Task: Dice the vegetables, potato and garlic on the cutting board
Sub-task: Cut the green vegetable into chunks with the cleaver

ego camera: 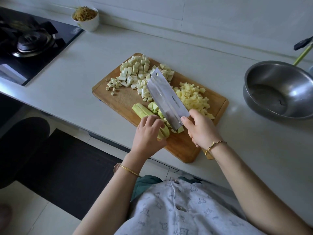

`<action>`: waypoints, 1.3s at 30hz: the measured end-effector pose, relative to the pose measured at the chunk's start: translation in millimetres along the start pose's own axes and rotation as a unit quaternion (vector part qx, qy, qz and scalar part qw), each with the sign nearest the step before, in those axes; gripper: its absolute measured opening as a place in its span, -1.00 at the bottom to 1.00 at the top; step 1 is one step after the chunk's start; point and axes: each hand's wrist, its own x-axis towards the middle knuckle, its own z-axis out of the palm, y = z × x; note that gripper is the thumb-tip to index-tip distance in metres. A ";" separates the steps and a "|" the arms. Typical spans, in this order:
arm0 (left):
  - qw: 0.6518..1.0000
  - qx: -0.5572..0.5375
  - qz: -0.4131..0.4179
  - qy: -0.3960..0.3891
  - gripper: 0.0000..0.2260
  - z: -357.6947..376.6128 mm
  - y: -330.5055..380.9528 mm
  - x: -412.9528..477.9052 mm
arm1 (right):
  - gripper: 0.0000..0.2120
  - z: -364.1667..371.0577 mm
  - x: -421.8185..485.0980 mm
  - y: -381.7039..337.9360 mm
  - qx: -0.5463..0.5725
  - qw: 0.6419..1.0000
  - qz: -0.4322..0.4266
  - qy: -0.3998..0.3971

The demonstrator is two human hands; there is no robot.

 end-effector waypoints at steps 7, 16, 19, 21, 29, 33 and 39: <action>0.999 -0.029 -0.014 0.007 -0.60 7.1 -1.4 -7.0 | -0.70 -1.1 -3.6 -1.6 0.007 1.000 0.004 0.006; 0.999 -0.036 0.005 0.023 -0.66 13.2 -8.8 -22.2 | -0.73 22.7 -21.7 0.2 -0.002 1.000 0.008 0.004; 0.999 -0.036 -0.011 0.036 -0.65 14.6 -5.0 -26.4 | -0.74 24.2 -23.8 -1.2 -0.013 1.000 -0.011 0.011; 0.998 -0.028 -0.021 0.046 -0.65 16.3 -2.6 -27.2 | -0.75 24.2 -24.7 -1.7 -0.025 0.999 -0.019 0.012; 0.996 -0.034 -0.039 0.074 -0.70 22.6 -2.6 -28.2 | -0.75 32.4 -30.4 1.1 -0.074 0.997 -0.029 0.012; 0.995 -0.044 -0.045 0.076 -0.70 23.1 -2.8 -29.0 | -0.76 40.3 -33.4 1.7 -0.112 0.993 -0.031 0.006; 0.995 -0.042 -0.050 0.071 -0.71 23.4 -1.8 -29.4 | -0.79 46.6 -27.5 -9.3 -0.182 0.983 -0.029 -0.001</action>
